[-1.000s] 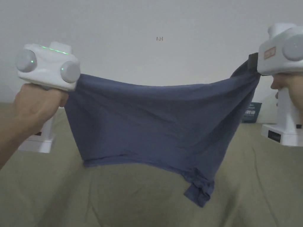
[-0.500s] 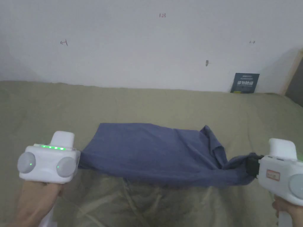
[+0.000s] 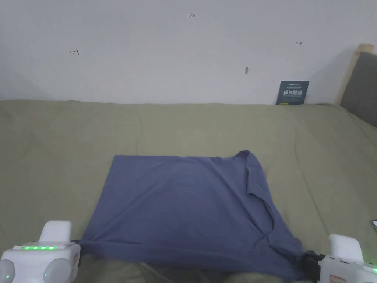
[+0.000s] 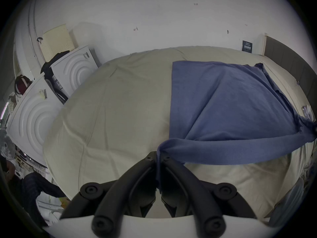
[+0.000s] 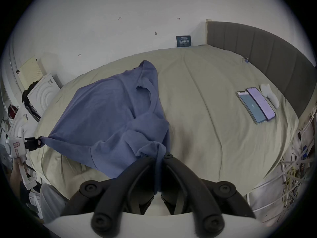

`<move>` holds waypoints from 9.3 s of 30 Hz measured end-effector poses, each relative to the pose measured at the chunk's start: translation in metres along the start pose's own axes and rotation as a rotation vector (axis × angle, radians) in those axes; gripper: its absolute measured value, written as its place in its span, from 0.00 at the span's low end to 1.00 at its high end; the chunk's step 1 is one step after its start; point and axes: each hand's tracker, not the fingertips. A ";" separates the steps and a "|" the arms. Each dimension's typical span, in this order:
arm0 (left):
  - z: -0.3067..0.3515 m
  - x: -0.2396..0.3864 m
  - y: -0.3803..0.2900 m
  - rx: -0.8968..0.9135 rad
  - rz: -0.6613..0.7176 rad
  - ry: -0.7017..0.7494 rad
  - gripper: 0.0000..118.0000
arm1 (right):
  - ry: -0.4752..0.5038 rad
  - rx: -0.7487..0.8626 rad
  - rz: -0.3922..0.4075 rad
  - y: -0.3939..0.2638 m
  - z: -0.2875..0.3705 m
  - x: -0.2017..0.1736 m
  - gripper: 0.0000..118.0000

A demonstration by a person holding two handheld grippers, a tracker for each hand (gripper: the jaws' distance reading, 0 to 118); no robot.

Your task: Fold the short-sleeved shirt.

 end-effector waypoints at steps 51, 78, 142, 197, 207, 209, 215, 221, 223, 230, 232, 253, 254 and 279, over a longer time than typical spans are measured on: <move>0.089 -0.053 -0.032 0.038 0.214 -0.185 0.33 | -0.051 0.047 -0.110 -0.008 0.064 0.023 0.22; 0.061 -0.058 -0.062 -0.109 0.239 -0.249 0.04 | -0.021 -0.023 0.007 -0.032 0.043 0.000 0.01; 0.013 -0.036 0.002 -0.081 0.148 -0.189 0.01 | 0.002 -0.061 0.104 0.044 0.015 -0.003 0.05; -0.047 -0.040 0.031 -0.222 0.196 -0.314 0.01 | 0.023 -0.146 0.059 0.050 -0.047 -0.012 0.00; -0.093 -0.002 0.059 -0.202 0.106 -0.261 0.95 | 0.022 -0.172 0.038 0.050 -0.072 0.003 0.00; -0.104 0.004 0.057 -0.224 0.014 -0.262 0.64 | 0.014 -0.173 0.045 0.050 -0.072 0.000 0.00; -0.079 0.003 0.072 -0.163 -0.065 -0.268 0.03 | 0.032 -0.162 0.050 0.058 -0.078 -0.001 0.02; -0.073 0.005 0.075 -0.162 -0.029 -0.273 0.03 | 0.079 -0.130 0.022 0.058 -0.086 -0.002 0.99; -0.072 0.008 0.073 -0.166 -0.023 -0.274 0.03 | 0.027 -0.202 0.061 0.051 -0.096 -0.003 0.99; -0.081 0.002 0.073 -0.190 0.019 -0.273 0.03 | 0.019 -0.223 0.055 0.079 -0.114 -0.014 0.08; -0.078 0.002 0.073 -0.193 0.002 -0.262 0.03 | 0.040 -0.212 0.097 0.077 -0.101 -0.020 0.08; 0.012 -0.032 -0.013 -0.228 0.071 -0.297 0.03 | 0.097 -0.269 0.059 0.016 0.001 0.011 0.08; 0.016 -0.033 -0.020 -0.233 0.072 -0.297 0.03 | 0.100 -0.274 0.058 0.010 0.004 0.014 0.08; 0.053 -0.059 0.021 -0.089 0.159 -0.308 0.03 | 0.099 -0.037 0.002 0.070 0.048 0.010 0.01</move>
